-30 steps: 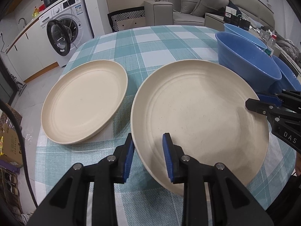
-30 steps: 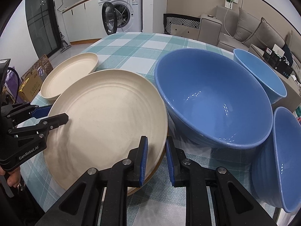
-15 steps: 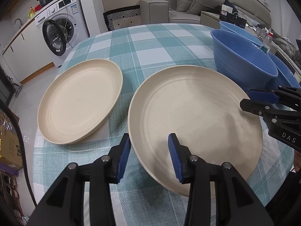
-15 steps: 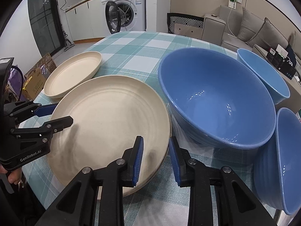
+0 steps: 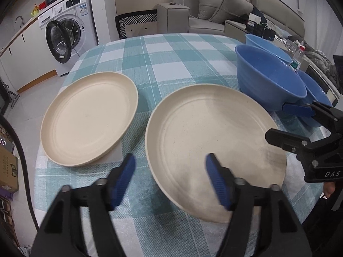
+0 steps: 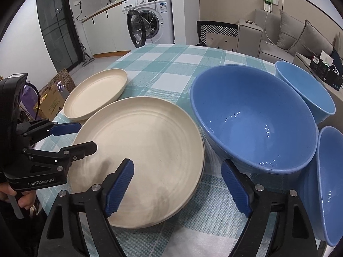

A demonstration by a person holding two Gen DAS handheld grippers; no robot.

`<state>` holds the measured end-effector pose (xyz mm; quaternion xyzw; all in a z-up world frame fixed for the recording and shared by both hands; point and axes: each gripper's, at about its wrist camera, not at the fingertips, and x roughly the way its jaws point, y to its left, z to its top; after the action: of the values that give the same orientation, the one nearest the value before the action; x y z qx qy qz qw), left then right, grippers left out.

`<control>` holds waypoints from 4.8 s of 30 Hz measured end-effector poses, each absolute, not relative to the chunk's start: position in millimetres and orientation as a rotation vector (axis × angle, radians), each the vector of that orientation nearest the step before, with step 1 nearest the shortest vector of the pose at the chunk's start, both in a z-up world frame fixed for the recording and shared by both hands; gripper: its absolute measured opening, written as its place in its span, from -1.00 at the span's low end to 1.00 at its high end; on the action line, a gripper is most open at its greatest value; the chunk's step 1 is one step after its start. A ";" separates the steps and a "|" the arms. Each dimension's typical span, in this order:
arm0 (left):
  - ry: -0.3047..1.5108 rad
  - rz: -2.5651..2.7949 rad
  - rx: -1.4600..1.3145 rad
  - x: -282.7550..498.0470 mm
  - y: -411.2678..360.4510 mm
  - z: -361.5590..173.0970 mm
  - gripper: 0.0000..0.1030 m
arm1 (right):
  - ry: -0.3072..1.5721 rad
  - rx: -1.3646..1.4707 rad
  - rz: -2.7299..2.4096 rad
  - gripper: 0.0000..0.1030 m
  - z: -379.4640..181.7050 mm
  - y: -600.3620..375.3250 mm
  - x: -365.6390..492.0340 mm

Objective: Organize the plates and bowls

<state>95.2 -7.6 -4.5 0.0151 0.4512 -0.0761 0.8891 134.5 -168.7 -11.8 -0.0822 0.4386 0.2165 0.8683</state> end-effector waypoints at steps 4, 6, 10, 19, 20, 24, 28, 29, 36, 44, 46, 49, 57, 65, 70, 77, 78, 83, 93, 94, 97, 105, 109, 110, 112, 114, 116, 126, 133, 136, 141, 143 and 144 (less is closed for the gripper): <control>0.900 -0.152 0.031 91.6 -4.3 5.4 0.75 | 0.905 -0.164 0.474 0.83 -9.2 -167.0 131.8; 0.893 -0.149 0.023 91.1 -1.6 8.3 0.77 | 0.900 -0.158 0.486 0.89 -7.6 -166.1 130.6; 0.864 -0.125 0.004 90.8 4.7 15.1 1.00 | 0.892 -0.153 0.497 0.92 -4.1 -165.0 127.3; 0.824 -0.089 -0.012 86.6 17.8 29.1 1.00 | 0.861 -0.150 0.552 0.98 4.8 -156.4 118.9; 0.820 -0.084 -0.014 86.4 19.2 30.2 1.00 | 0.857 -0.150 0.556 0.98 6.2 -154.8 118.0; 0.802 -0.071 -0.023 83.3 25.0 36.4 1.00 | 0.845 -0.156 0.578 0.98 11.0 -148.8 115.6; 0.780 -0.055 -0.030 81.3 30.0 42.0 1.00 | 0.836 -0.159 0.583 0.99 15.9 -144.1 113.3; 0.772 -0.046 -0.031 80.6 31.5 43.8 1.00 | 0.834 -0.161 0.584 0.99 17.2 -143.4 112.9; 0.735 -0.024 -0.052 76.7 43.4 55.9 1.00 | 0.808 -0.188 0.587 0.98 32.6 -133.9 109.6; 0.698 0.004 -0.110 78.1 70.7 69.2 1.00 | 0.776 -0.201 0.581 0.99 52.8 -113.2 120.8; 0.689 0.030 -0.117 80.1 78.0 69.9 1.00 | 0.765 -0.204 0.576 0.99 57.0 -106.3 124.7; 0.681 0.078 -0.102 82.9 87.4 68.5 1.00 | 0.760 -0.189 0.571 0.99 61.7 -97.7 134.0; 0.701 0.128 -0.182 96.8 119.6 52.4 1.00 | 0.786 -0.148 0.535 0.99 57.6 -79.7 162.3; 0.717 0.151 -0.222 106.8 135.1 35.3 1.00 | 0.833 -0.146 0.538 0.99 44.7 -55.3 182.5; 0.729 0.156 -0.247 110.7 143.6 27.0 1.00 | 0.858 -0.142 0.542 0.99 37.4 -41.0 193.9; 0.787 0.149 -0.301 121.6 153.6 6.3 0.95 | 0.905 -0.128 0.531 0.98 23.5 -27.1 212.1; 0.790 0.148 -0.302 122.6 154.0 3.8 0.95 | 0.914 -0.126 0.529 0.98 21.0 -25.6 214.5; 0.793 0.147 -0.305 125.6 156.7 -3.3 0.92 | 0.957 -0.112 0.530 0.98 6.6 -17.4 227.8; 0.813 0.172 -0.340 127.7 170.3 -15.7 0.77 | 0.984 -0.122 0.532 0.96 -9.7 -3.6 240.2; 0.818 0.170 -0.350 128.4 171.8 -17.8 0.73 | 0.987 -0.123 0.533 0.93 -11.8 -2.1 241.4; 0.829 0.164 -0.375 129.4 174.1 -22.8 0.70 | 0.997 -0.136 0.529 0.83 -17.5 2.7 244.1; 0.858 0.168 -0.377 132.3 174.3 -31.6 0.24 | 1.016 -0.212 0.539 0.44 -32.0 17.7 245.0; 0.872 0.168 -0.390 133.8 176.6 -35.6 0.06 | 1.032 -0.224 0.550 0.18 -37.4 21.8 245.4; 0.875 0.168 -0.392 133.9 176.8 -36.5 0.05 | 1.035 -0.233 0.548 0.17 -38.5 22.8 245.4; 0.881 0.168 -0.390 134.4 176.5 -38.2 0.05 | 1.032 -0.254 0.538 0.07 -40.1 24.8 245.1; 0.889 0.167 -0.390 135.2 176.6 -39.8 0.04 | 1.034 -0.270 0.534 0.02 -42.0 26.6 244.6; 0.894 0.166 -0.390 135.9 176.2 -41.5 -0.02 | 1.039 -0.278 0.540 -0.05 -44.2 28.3 244.7; 0.908 0.167 -0.373 137.1 175.3 -45.4 -0.38 | 1.064 -0.272 0.564 -0.17 -51.3 32.2 245.3; 0.905 0.176 -0.356 136.7 173.8 -45.5 -0.42 | 1.038 -0.320 0.571 -0.54 -49.2 37.3 237.2; 0.905 0.186 -0.331 136.3 171.4 -45.8 -0.46 | 1.032 -0.328 0.568 -0.55 -49.0 37.6 235.8; 0.904 0.186 -0.315 136.8 169.7 -45.3 -0.48 | 1.023 -0.337 0.560 -0.55 -48.2 37.8 234.0; 0.904 0.194 -0.306 136.0 168.8 -44.4 -0.48 | 1.008 -0.333 0.568 -0.55 -46.0 37.1 232.8; 0.901 0.192 -0.305 135.9 168.7 -43.9 -0.48 | 1.003 -0.335 0.567 -0.55 -44.8 37.0 232.1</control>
<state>135.9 168.7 -43.9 -0.1465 0.4331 0.0921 0.8846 232.1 37.0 -44.8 -0.1577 0.4718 0.2667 0.8255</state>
